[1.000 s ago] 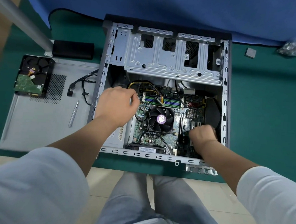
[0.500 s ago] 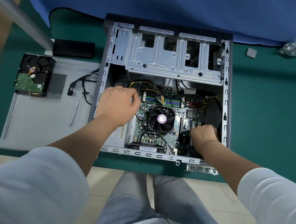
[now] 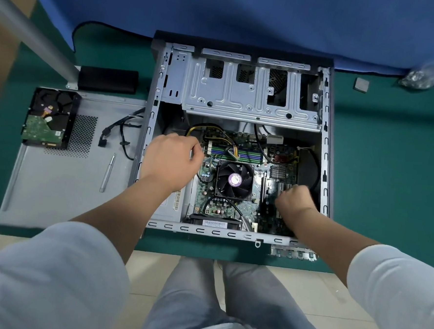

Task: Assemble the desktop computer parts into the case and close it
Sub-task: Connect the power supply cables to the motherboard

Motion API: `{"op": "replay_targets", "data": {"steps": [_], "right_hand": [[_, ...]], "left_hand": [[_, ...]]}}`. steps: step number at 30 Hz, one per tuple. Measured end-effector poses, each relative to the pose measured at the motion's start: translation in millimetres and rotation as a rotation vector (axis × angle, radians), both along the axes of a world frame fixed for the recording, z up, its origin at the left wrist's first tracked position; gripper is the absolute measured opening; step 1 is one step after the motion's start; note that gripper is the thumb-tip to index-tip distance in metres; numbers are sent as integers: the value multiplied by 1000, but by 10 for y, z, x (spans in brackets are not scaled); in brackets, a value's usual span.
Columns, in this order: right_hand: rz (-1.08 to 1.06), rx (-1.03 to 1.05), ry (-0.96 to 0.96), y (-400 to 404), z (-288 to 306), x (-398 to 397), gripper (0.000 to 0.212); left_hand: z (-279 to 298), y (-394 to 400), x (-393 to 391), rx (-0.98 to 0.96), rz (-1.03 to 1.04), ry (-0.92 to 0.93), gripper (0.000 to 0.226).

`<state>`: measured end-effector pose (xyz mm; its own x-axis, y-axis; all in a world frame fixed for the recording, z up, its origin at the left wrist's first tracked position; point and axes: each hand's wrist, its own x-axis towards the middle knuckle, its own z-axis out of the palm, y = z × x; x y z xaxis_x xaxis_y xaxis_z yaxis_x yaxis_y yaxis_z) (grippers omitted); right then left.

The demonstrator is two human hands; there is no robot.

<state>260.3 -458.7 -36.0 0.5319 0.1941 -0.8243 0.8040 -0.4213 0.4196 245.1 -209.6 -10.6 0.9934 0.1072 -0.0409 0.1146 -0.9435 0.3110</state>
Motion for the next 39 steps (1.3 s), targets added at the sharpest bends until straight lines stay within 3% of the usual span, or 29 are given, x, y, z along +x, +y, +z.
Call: {"op": "replay_targets", "data": {"steps": [3,6,10,32,39], "right_hand": [[57,-65,41,-8,-3,27,29],[73,-64,86,-12,-12,135,6],[45,-34,171,-22,-31,259,24],[-160,6,155,93,79,261,38],[-129,-21,137,65,21,187,36]], "left_hand": [[-21,10,6,8,-2,5,28],[-34,21,9,1,3,16,30],[-49,26,13,8,-2,27,32],[-68,35,12,26,-3,-33,28],[-58,25,5,27,-5,-45,28]]}}
